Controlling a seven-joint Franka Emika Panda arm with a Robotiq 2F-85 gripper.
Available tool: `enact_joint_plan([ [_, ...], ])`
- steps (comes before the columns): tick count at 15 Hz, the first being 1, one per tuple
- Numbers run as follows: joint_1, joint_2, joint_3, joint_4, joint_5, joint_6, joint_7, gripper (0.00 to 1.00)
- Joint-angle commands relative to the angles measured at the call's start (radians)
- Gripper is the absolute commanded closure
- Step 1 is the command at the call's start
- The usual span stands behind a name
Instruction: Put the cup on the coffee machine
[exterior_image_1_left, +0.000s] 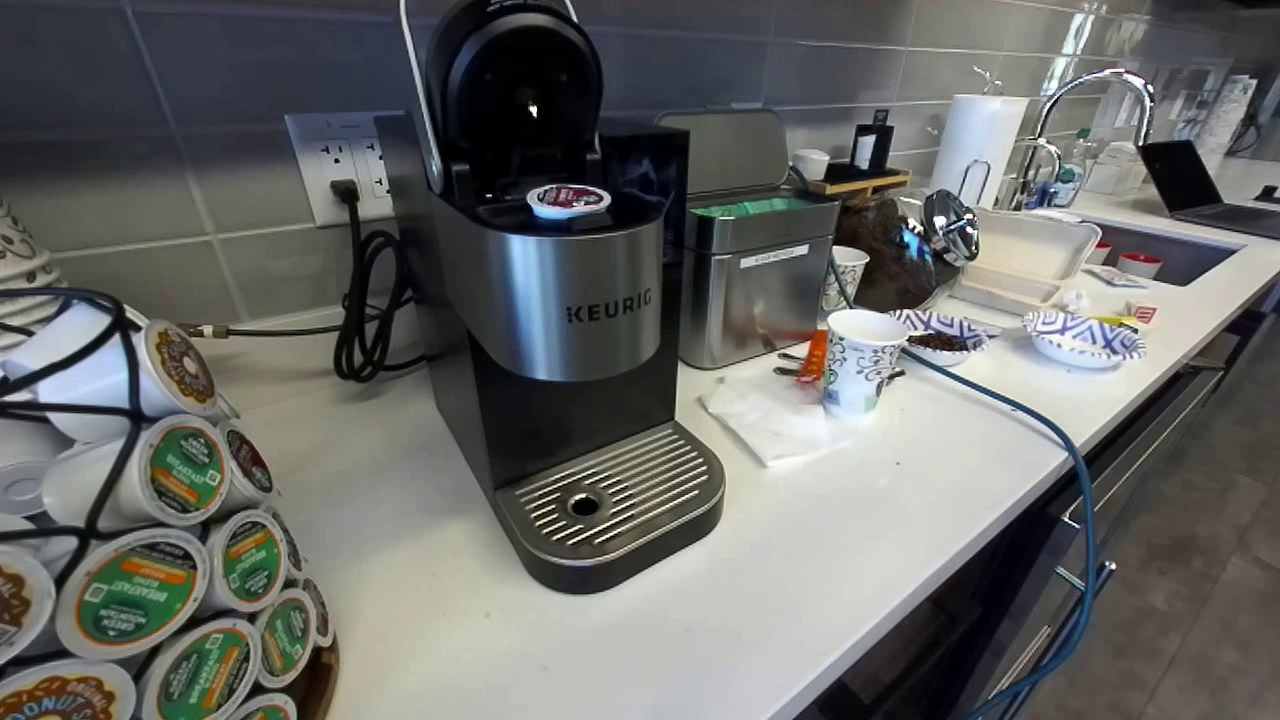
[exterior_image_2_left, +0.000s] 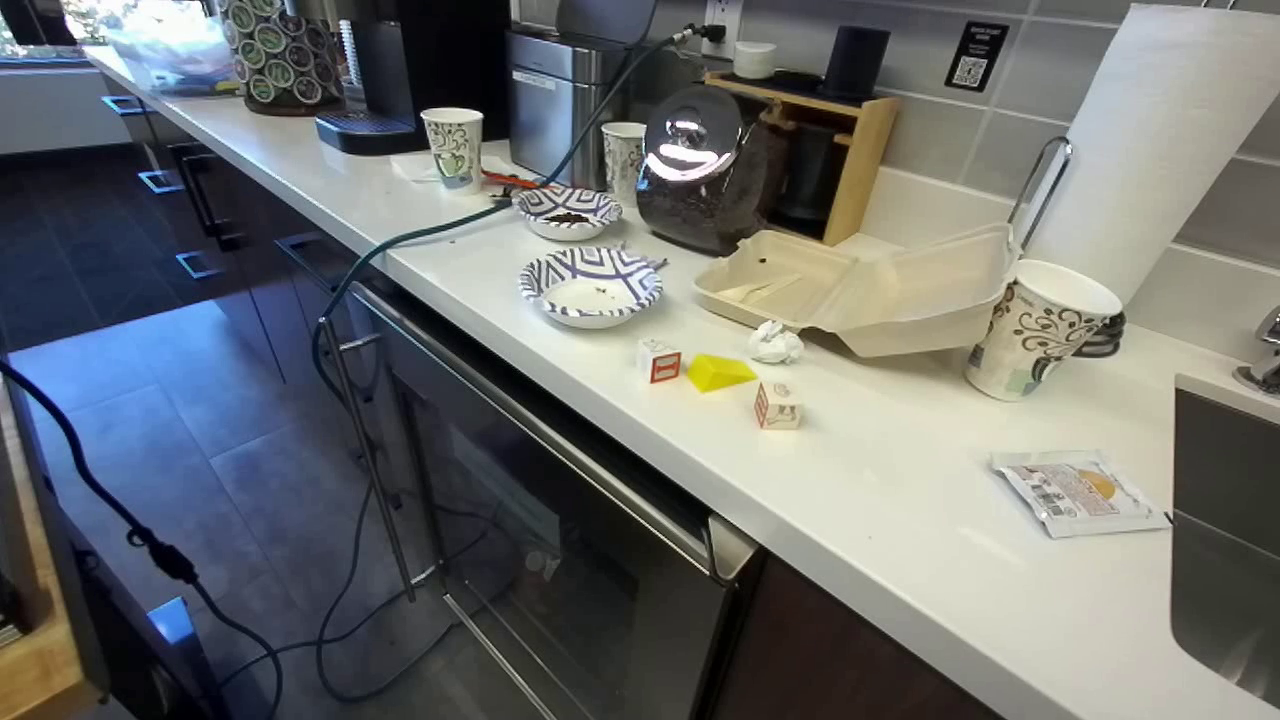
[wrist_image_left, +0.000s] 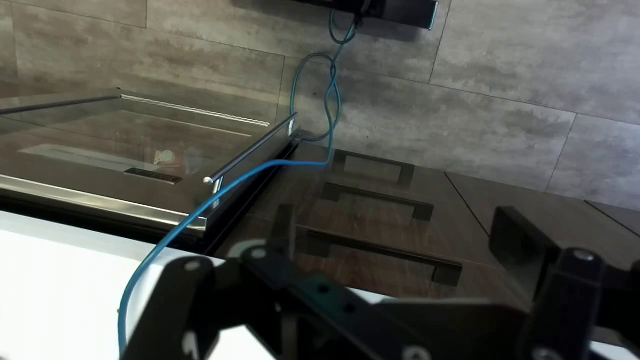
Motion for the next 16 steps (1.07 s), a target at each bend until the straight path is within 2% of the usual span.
enact_joint_plan([
  [1,-0.026,-0.034,-0.040,-0.010,-0.005,0.035,0.039,0.00],
  [4,-0.116,-0.013,-0.100,0.034,-0.023,0.056,0.090,0.00],
  [7,-0.209,0.053,-0.173,0.130,-0.017,0.094,0.102,0.00],
  [9,-0.252,0.100,-0.195,0.203,-0.020,0.111,0.110,0.00],
  [11,-0.246,0.146,-0.210,0.270,-0.024,0.075,0.056,0.00],
  [12,-0.245,0.075,-0.213,0.199,-0.019,0.100,0.063,0.00],
  [16,-0.242,0.140,-0.217,0.259,-0.020,0.099,0.059,0.00],
])
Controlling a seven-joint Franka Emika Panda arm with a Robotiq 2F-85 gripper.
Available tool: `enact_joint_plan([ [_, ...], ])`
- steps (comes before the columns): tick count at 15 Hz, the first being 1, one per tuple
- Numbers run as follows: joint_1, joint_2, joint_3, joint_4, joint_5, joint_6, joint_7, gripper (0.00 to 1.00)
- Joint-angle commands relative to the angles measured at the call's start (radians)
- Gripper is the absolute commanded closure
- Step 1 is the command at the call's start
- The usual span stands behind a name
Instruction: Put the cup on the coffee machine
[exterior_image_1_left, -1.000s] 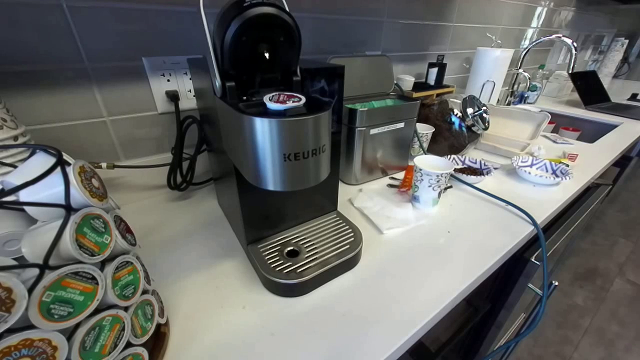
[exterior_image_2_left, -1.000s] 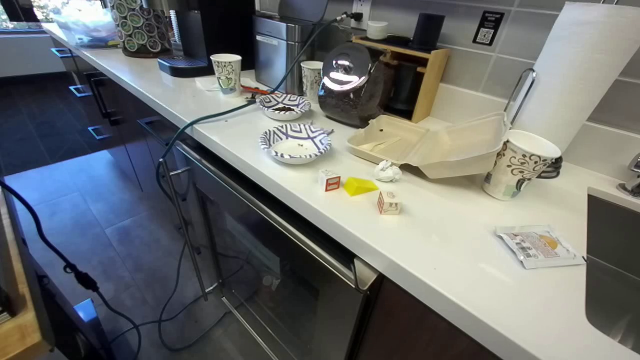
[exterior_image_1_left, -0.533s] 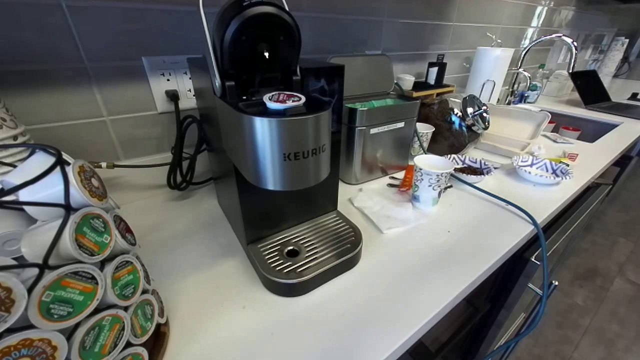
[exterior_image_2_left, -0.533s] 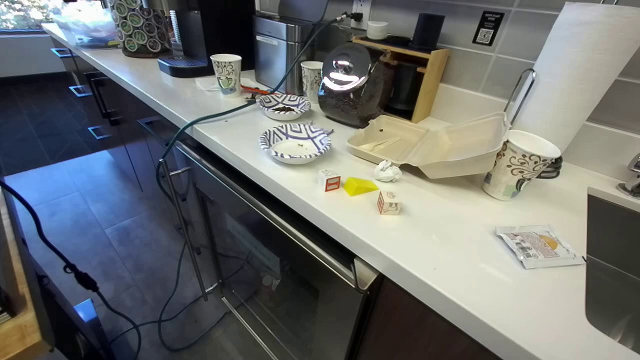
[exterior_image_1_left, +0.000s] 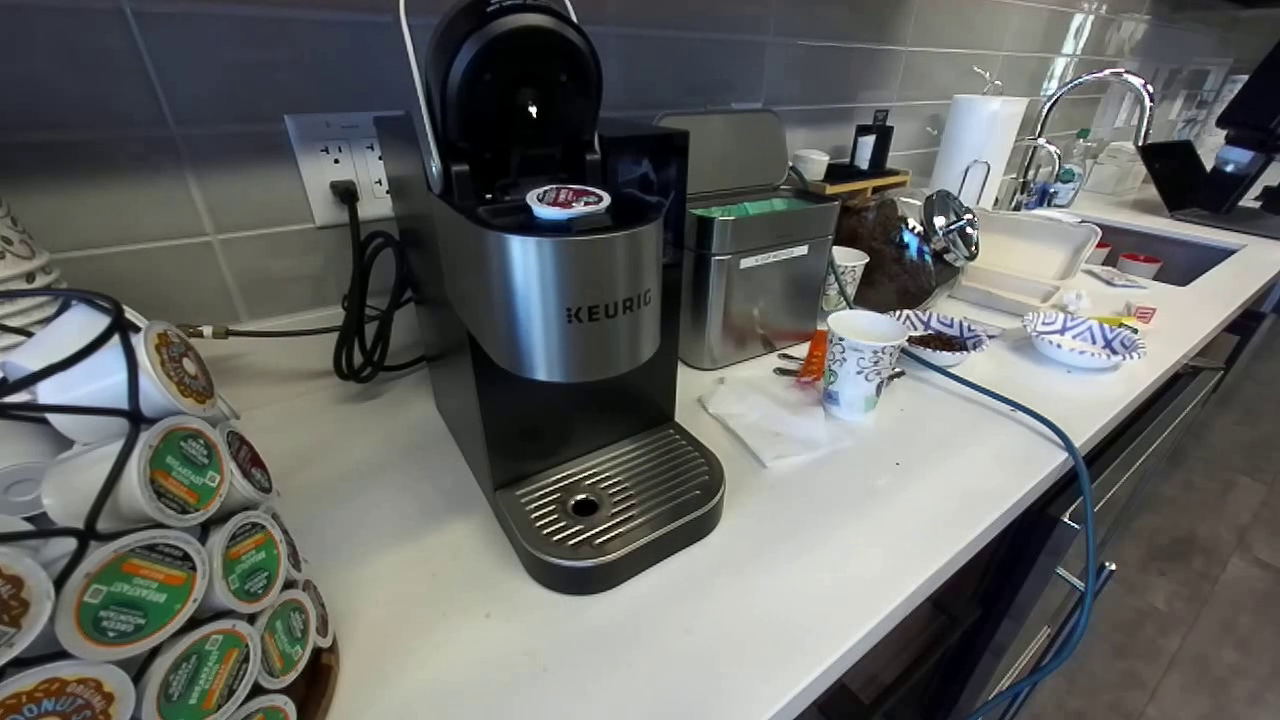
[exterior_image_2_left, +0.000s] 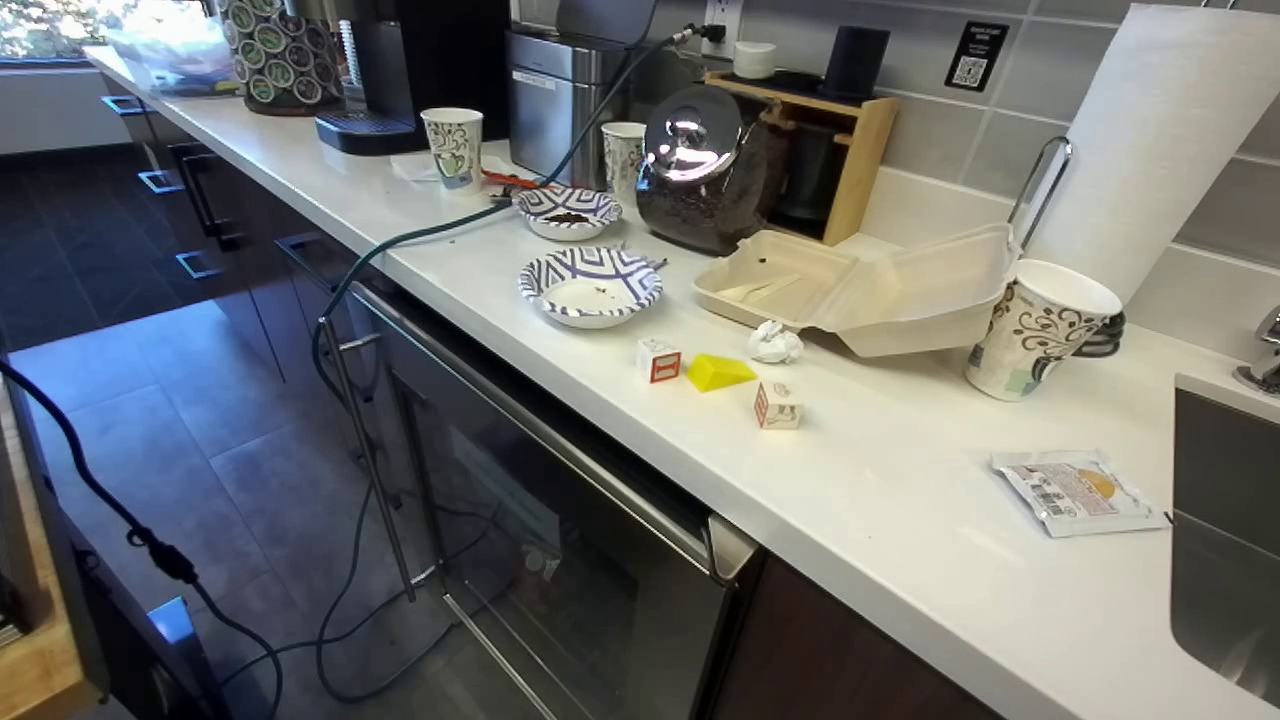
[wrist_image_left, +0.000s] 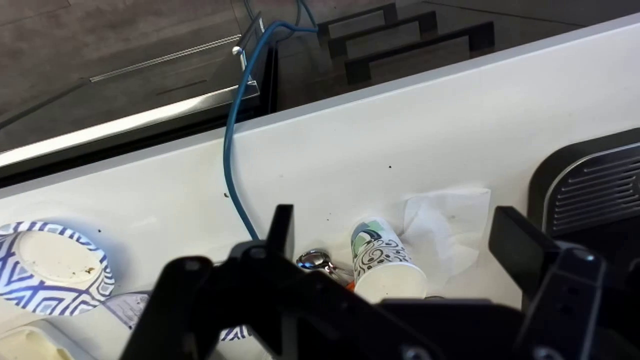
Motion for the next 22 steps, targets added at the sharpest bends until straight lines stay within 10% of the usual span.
enact_joint_plan([
  [1,0.009,0.005,-0.007,0.003,-0.005,-0.001,0.004,0.00],
  [13,-0.059,0.406,0.045,0.291,-0.131,-0.010,0.434,0.00],
  [22,-0.002,0.565,-0.050,0.396,-0.095,0.068,0.388,0.00],
])
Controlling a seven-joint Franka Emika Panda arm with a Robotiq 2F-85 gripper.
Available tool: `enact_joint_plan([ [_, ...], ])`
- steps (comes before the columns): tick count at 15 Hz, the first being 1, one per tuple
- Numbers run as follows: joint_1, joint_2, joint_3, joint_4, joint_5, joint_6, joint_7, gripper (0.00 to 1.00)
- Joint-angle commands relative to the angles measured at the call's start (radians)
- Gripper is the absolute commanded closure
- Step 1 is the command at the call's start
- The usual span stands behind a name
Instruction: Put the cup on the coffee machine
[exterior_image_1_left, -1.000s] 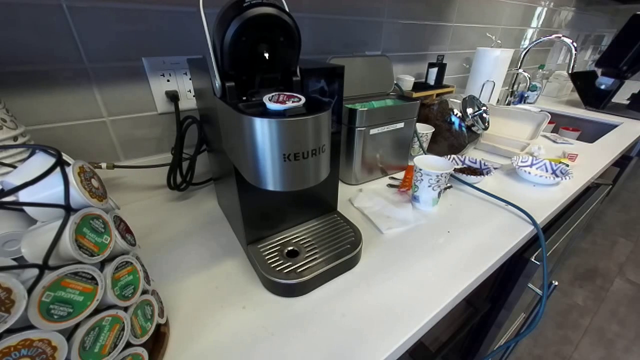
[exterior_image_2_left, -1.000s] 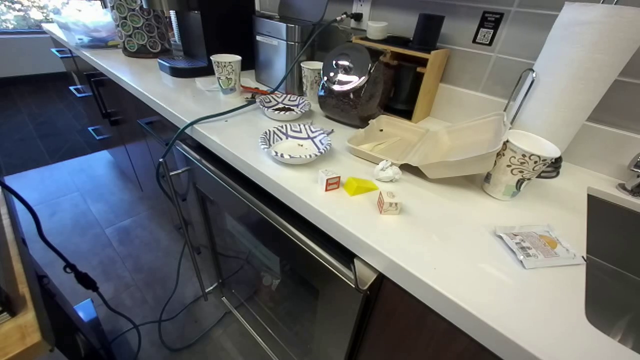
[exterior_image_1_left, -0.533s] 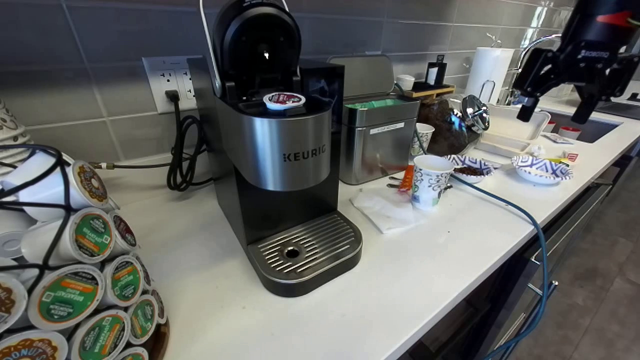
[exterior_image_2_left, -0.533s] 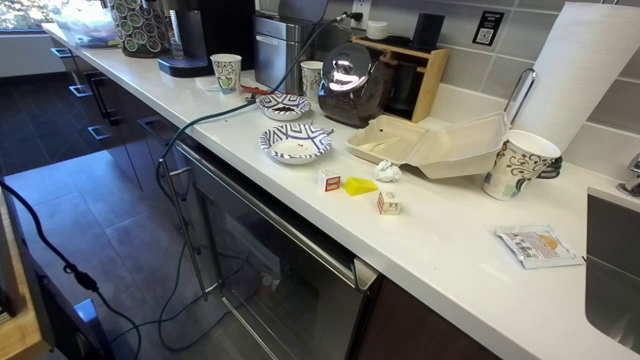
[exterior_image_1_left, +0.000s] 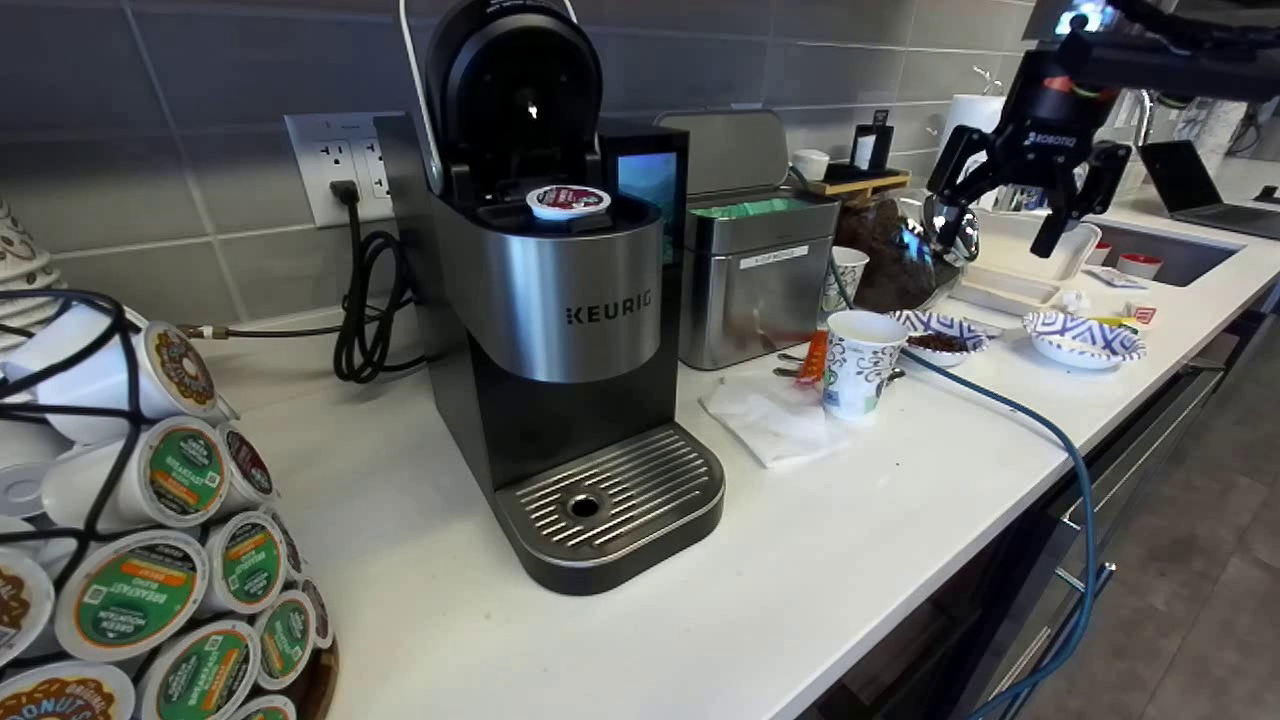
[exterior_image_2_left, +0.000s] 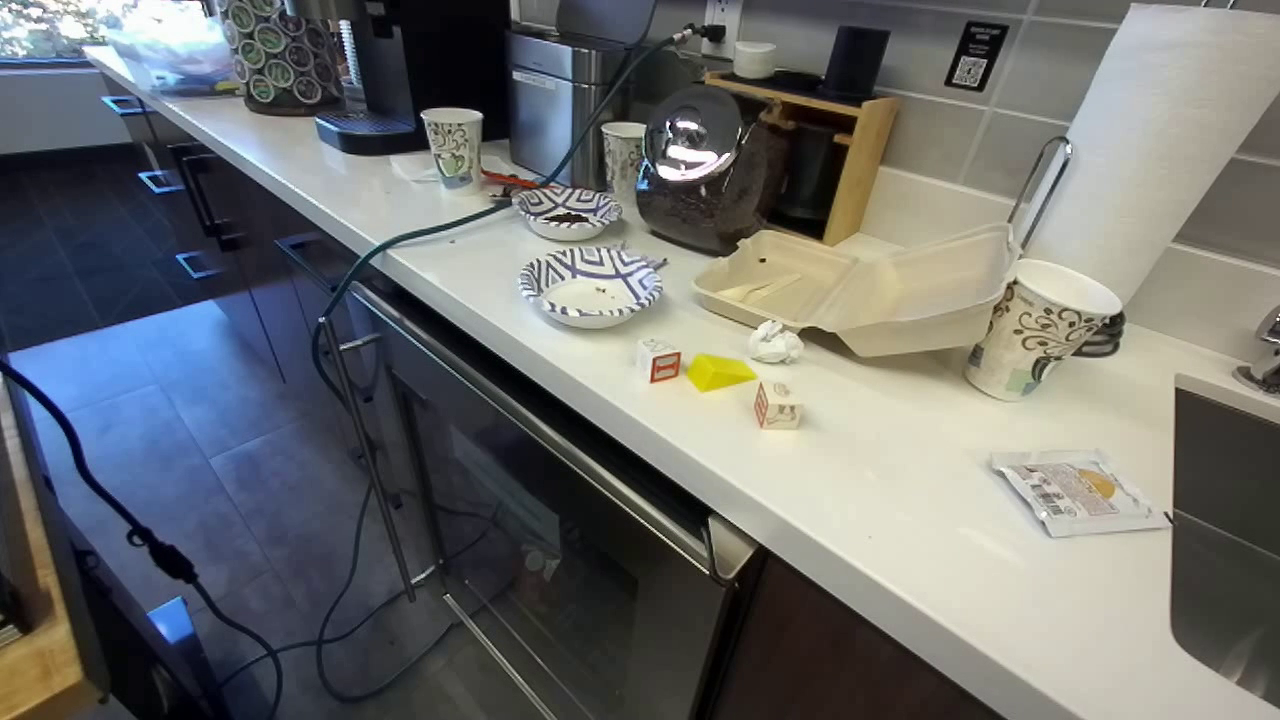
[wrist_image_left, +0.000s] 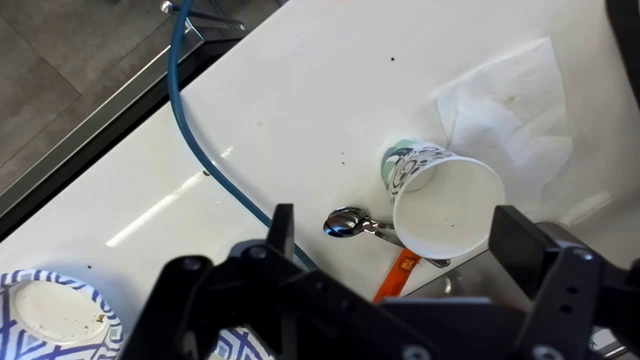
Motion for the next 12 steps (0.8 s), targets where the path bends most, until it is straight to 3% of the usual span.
enact_joint_plan([
  [1,0.034,0.016,-0.035,0.011,0.001,0.003,-0.001,0.00],
  [6,0.039,0.029,-0.037,0.028,0.003,0.004,-0.002,0.00],
  [12,0.067,0.145,-0.059,0.036,-0.003,0.165,0.006,0.00],
])
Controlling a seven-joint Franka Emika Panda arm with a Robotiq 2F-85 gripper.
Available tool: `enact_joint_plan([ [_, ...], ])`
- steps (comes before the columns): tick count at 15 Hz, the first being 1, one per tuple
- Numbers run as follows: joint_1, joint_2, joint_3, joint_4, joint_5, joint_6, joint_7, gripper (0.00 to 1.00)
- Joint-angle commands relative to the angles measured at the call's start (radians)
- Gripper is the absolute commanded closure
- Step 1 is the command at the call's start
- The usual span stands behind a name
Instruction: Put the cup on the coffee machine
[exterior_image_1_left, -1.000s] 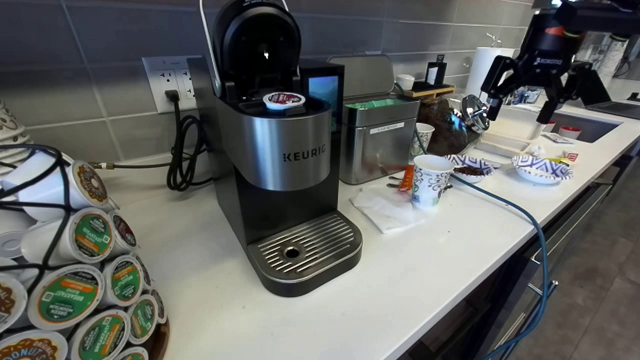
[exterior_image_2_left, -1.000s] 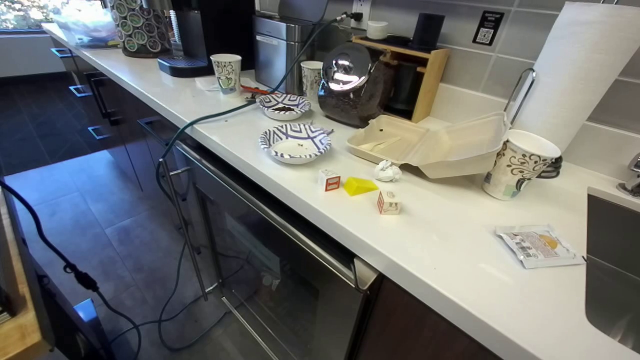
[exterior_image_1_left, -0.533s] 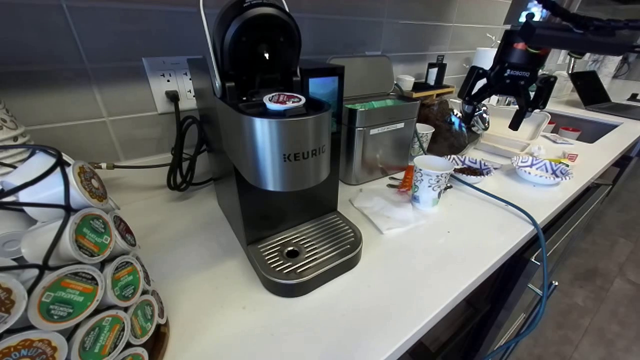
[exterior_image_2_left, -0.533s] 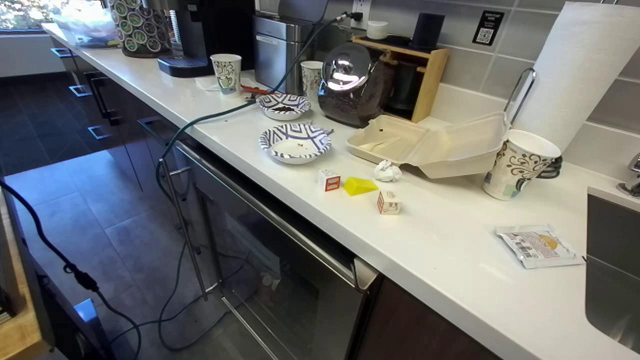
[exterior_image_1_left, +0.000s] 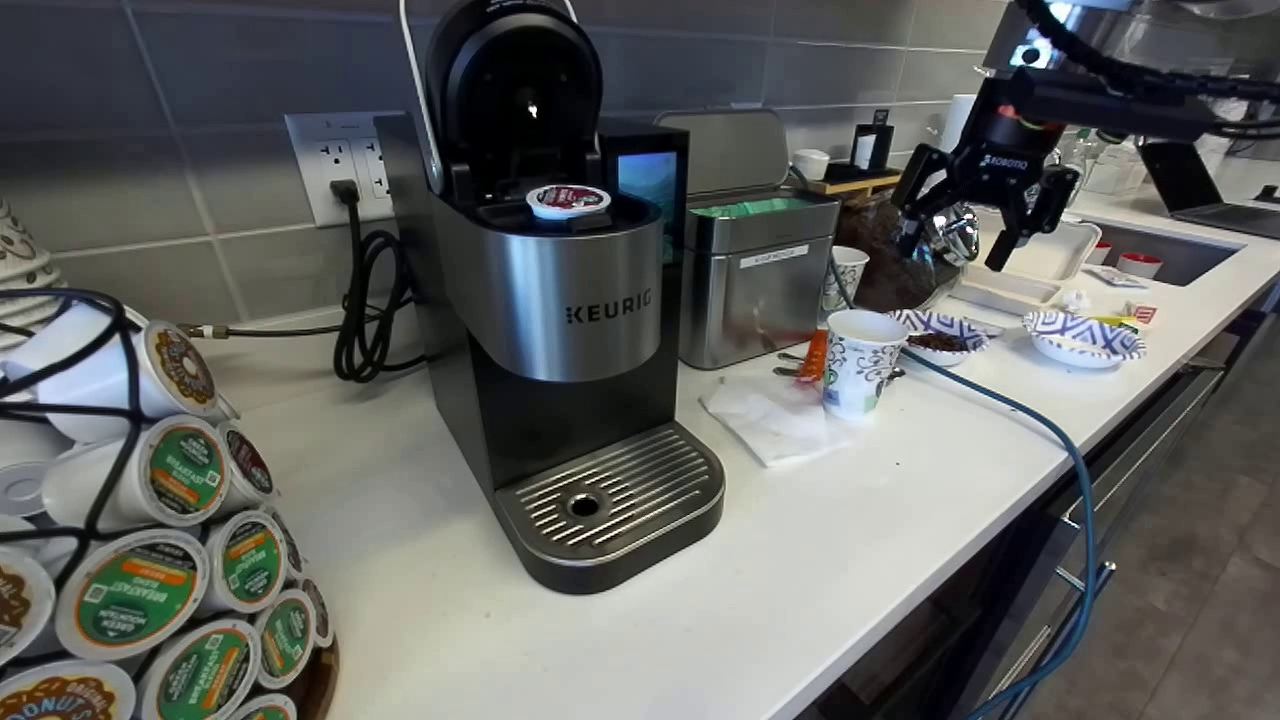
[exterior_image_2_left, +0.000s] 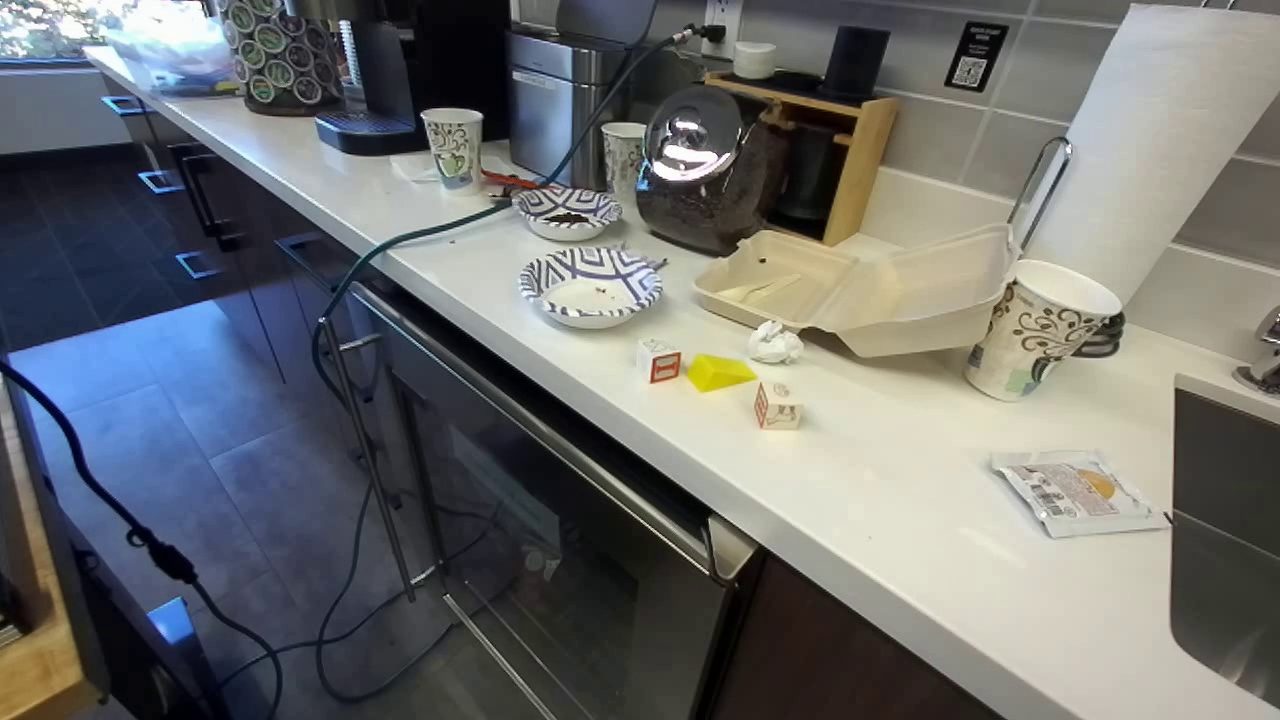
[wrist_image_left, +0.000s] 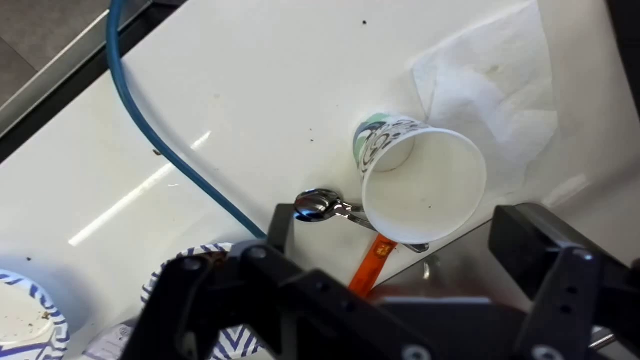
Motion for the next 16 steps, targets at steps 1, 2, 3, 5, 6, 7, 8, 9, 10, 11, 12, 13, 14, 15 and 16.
enact_joint_plan([
  [1,0.030,0.077,-0.030,0.009,0.014,0.061,-0.004,0.00],
  [2,0.032,0.092,-0.035,0.005,0.019,0.070,-0.007,0.00],
  [3,0.034,0.103,-0.042,0.001,0.024,0.072,-0.004,0.00],
  [5,0.035,0.118,-0.052,-0.007,0.035,0.066,-0.008,0.00],
  [6,0.034,0.124,-0.056,-0.011,0.041,0.062,-0.011,0.00],
  [7,0.035,0.130,-0.060,-0.014,0.042,0.063,-0.010,0.00],
  [8,0.036,0.138,-0.063,-0.014,0.045,0.060,-0.013,0.00],
  [9,0.038,0.146,-0.066,-0.014,0.043,0.062,-0.011,0.00],
  [10,0.041,0.152,-0.068,-0.014,0.044,0.070,-0.008,0.00],
  [11,0.044,0.157,-0.069,-0.012,0.045,0.073,-0.006,0.00],
  [12,0.047,0.162,-0.070,-0.011,0.043,0.079,-0.003,0.00],
  [13,0.050,0.166,-0.071,-0.008,0.045,0.077,-0.004,0.00],
  [14,0.053,0.168,-0.073,-0.008,0.043,0.079,-0.003,0.00],
  [15,0.056,0.170,-0.074,-0.007,0.043,0.081,-0.002,0.00],
  [16,0.058,0.172,-0.075,-0.006,0.043,0.082,0.000,0.06],
])
